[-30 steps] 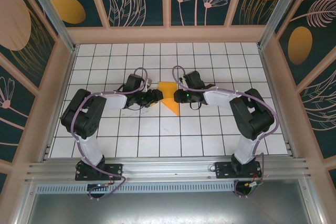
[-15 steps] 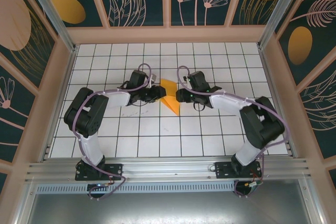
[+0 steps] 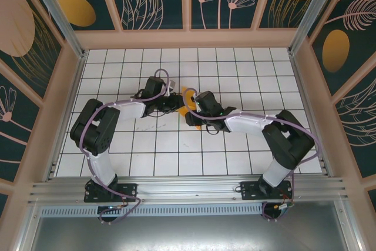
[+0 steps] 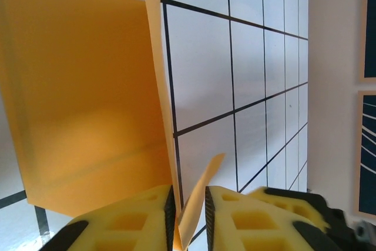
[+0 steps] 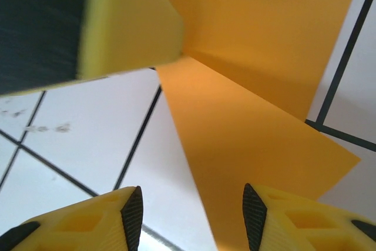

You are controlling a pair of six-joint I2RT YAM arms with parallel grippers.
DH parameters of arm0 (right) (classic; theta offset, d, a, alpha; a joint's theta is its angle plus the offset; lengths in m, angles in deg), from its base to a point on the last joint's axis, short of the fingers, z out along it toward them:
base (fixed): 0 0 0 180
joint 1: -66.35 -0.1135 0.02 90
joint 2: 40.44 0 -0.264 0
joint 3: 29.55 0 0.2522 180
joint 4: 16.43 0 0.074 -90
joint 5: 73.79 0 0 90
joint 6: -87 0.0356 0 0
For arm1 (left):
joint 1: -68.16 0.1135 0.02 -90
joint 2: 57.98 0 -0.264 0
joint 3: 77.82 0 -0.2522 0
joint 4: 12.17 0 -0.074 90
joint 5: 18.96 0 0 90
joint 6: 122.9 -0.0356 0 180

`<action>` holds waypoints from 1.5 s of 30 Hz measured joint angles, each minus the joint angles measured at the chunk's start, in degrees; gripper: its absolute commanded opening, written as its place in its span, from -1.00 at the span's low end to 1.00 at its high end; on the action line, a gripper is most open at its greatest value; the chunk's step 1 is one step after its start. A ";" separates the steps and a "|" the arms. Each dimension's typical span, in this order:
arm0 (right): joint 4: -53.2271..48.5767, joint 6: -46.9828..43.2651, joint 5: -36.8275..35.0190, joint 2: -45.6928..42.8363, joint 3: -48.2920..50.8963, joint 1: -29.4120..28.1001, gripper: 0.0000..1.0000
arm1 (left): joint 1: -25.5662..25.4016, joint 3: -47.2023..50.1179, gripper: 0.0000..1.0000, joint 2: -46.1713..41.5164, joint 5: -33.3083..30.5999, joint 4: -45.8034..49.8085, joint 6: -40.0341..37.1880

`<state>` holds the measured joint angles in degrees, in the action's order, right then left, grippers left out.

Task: Fold a paper plane with a square sheet of paper (fold left side to right side)
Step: Fourth fold the wing at the center of the table.

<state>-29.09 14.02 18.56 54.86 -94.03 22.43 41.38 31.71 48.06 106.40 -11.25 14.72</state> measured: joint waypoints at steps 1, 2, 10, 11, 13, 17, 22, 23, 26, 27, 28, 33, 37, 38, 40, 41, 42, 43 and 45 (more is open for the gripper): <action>0.17 0.00 -0.20 0.48 0.00 0.00 -0.04 | -0.02 -0.11 -0.57 -0.02 -0.02 0.02 0.04; 0.26 0.02 -0.50 0.85 0.00 -0.02 -0.05 | -0.02 -0.22 -0.57 -0.02 -0.02 0.02 0.07; 1.75 0.00 -1.77 2.89 0.00 -0.02 -0.18 | -0.02 -0.31 -0.58 -0.02 -0.04 0.02 0.09; 1.81 0.00 -2.14 3.19 -0.02 -0.02 -0.20 | -0.02 -0.33 -0.58 -0.02 -0.04 0.04 0.11; 1.84 0.00 -2.62 3.85 -0.02 -0.02 -0.22 | -0.02 -0.33 -0.57 -0.02 -0.07 0.09 0.09; 1.97 0.07 -3.41 5.05 -0.02 -0.02 -0.34 | -0.02 -0.33 -0.52 -0.02 -0.31 0.28 0.09; 1.97 -0.04 -3.67 5.38 -0.11 -0.02 -0.51 | -0.02 -0.37 -0.35 -0.87 -1.64 1.68 -0.13; 2.03 0.02 -3.67 5.38 -0.15 -0.02 -0.54 | -0.02 -0.48 -0.30 -1.29 -1.88 2.23 -0.37; 2.05 -0.07 -3.61 5.40 -0.15 0.00 -0.61 | 0.00 -0.85 -0.15 -2.99 -2.91 3.65 -0.98; 2.10 -0.11 -3.61 5.42 -0.15 -0.02 -0.64 | 0.09 -0.96 -0.10 -3.74 -3.13 4.13 -1.20; 2.14 -0.11 -3.61 5.51 -0.15 0.00 -0.67 | 0.22 -0.96 -0.07 -4.37 -3.28 4.31 -1.44; 2.19 0.24 -1.92 6.12 -0.15 0.11 -0.81 | 1.75 -0.90 0.02 -9.16 -4.72 6.36 -2.40; 2.91 0.92 0.52 6.12 -0.15 0.59 -0.87 | 2.91 -0.46 -0.04 -11.15 -5.88 6.88 -2.78; 3.19 1.16 1.20 6.12 -0.15 0.74 -0.88 | 2.91 -0.02 -0.05 -11.06 -5.86 6.86 -2.82; 3.61 1.46 2.43 6.12 -0.15 1.09 -0.89 | 2.80 0.94 -0.05 -10.16 -5.66 6.97 -2.84; 3.80 1.57 2.99 6.12 -0.15 1.25 -0.89 | 2.58 1.05 -0.06 -9.09 -5.51 7.06 -2.86; 3.96 1.75 3.61 6.12 -0.13 1.44 -0.89 | 2.40 1.05 -0.06 -7.85 -5.38 7.06 -2.97; 4.17 1.79 4.15 6.12 -0.13 1.62 -0.90 | 2.19 1.05 -0.06 -6.40 -5.33 7.10 -2.99; 4.55 2.03 5.11 6.12 -0.11 1.97 -0.90 | 1.73 1.01 -0.06 -4.02 -5.14 7.10 -2.99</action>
<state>-24.54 16.05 23.67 60.98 -94.14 24.40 43.10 32.72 44.04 101.26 -4.14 11.72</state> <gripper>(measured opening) 0.055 0.471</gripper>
